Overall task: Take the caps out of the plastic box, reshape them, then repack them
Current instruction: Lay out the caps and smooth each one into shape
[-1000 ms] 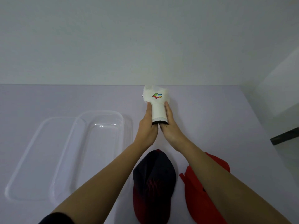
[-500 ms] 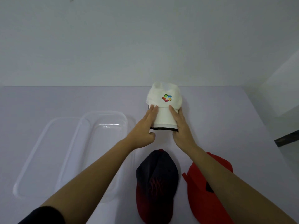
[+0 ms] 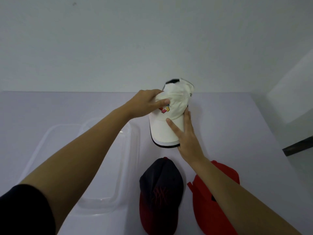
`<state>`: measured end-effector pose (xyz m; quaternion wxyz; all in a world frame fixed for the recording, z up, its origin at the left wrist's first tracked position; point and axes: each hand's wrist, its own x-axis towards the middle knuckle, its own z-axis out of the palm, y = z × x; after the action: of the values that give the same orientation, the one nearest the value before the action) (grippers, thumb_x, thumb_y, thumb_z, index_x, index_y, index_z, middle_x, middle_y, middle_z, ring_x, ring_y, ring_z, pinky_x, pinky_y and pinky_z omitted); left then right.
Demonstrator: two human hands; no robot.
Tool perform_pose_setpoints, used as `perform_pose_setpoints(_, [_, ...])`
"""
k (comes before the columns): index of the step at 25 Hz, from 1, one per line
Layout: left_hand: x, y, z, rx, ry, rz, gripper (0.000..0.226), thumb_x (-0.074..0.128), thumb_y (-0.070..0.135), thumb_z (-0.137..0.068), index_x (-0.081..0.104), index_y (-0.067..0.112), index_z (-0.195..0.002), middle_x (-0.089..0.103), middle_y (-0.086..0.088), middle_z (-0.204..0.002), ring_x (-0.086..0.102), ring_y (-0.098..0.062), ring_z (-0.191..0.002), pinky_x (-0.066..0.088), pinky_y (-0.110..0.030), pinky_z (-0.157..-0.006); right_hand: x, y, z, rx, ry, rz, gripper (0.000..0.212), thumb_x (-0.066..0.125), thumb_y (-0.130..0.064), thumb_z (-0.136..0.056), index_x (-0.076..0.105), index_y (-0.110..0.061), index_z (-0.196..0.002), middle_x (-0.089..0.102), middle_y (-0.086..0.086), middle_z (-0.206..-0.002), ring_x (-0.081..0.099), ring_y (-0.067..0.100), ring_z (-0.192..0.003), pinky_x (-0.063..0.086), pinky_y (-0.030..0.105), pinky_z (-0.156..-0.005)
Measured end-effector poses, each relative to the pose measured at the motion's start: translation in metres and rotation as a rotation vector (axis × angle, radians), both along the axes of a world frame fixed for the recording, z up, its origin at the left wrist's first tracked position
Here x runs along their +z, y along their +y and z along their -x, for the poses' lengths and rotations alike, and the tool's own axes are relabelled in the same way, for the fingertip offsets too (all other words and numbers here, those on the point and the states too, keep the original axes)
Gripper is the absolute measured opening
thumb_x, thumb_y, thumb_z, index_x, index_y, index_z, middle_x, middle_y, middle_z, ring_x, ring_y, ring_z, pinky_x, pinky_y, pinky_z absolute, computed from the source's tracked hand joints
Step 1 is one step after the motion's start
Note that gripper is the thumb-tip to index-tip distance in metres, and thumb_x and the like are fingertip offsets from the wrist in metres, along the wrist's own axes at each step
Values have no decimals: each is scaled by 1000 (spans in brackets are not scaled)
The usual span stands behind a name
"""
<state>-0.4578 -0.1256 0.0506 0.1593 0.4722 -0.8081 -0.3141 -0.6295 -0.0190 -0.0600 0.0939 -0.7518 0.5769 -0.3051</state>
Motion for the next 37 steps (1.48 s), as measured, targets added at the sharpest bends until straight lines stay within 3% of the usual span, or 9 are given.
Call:
perform_pose_setpoints(2, [0,-1,3,1,83,16,36,60,43,-87,65,7,-84,63,5,-68,52,-3,-60,37,-16,-56,0,-1,1,21,9,11,104,61,11,-80,6,-54,-139,-15,-1,-154,-7,28,-144,33,44,-104])
perform_pose_setpoints(6, [-1,5,4,23,244,23,37,66,33,-86,62,2,-66,50,6,-53,37,-3,-49,26,-16,-47,2,-7,-1,-173,-203,-111,103,65,-13,-86,-15,-44,-142,-27,-5,-152,-1,23,-145,26,36,-109])
perform_pose_setpoints(9, [7,6,3,16,348,-73,30,66,30,-87,62,14,-61,51,12,-51,42,-1,-50,31,-12,-48,5,-19,7,-409,-802,-422,74,45,-43,-95,-5,-31,-147,-4,1,-159,4,21,-146,11,45,-118])
perform_pose_setpoints(13, [7,7,8,-11,312,-70,33,66,30,-86,57,15,-59,49,12,-49,40,-2,-49,29,-12,-47,33,-22,5,-43,-1571,-716,75,29,-72,-80,45,-26,-137,54,5,-137,51,26,-125,40,46,-105])
perform_pose_setpoints(18, [-4,11,15,128,217,214,29,63,41,-86,62,20,-107,60,10,-87,52,5,-76,39,-15,-70,39,-21,-8,78,-1742,-687,55,47,-42,-89,46,-14,-136,54,14,-135,53,33,-123,43,51,-102])
perform_pose_setpoints(21, [-12,17,16,410,404,-131,77,62,58,-79,30,24,-141,48,-2,-131,48,-15,-116,44,-32,-92,38,-27,-11,70,-1799,-643,52,43,-38,-93,43,-12,-138,51,15,-138,51,34,-125,41,52,-103])
perform_pose_setpoints(25, [-18,29,10,538,622,-806,71,61,64,-75,49,18,-128,64,0,-119,62,-19,-98,51,-33,-63,35,-29,-14,82,-1783,-699,49,38,-39,-95,46,-12,-135,52,16,-136,51,37,-123,43,55,-100])
perform_pose_setpoints(32, [-51,24,4,539,933,-923,41,69,41,-80,67,11,-109,73,-7,-107,68,-23,-101,54,-39,-88,22,-36,-7,-97,-1534,-776,53,47,-48,-90,52,-13,-129,63,12,-124,63,29,-110,53,46,-88])
perform_pose_setpoints(37, [-99,20,3,573,811,-877,44,70,36,-81,63,9,-116,72,-8,-109,70,-24,-96,58,-35,-72,-15,-40,3,-339,-1231,-896,46,47,-42,-94,51,-14,-129,63,-1,-119,61,15,-102,52,34,-82])
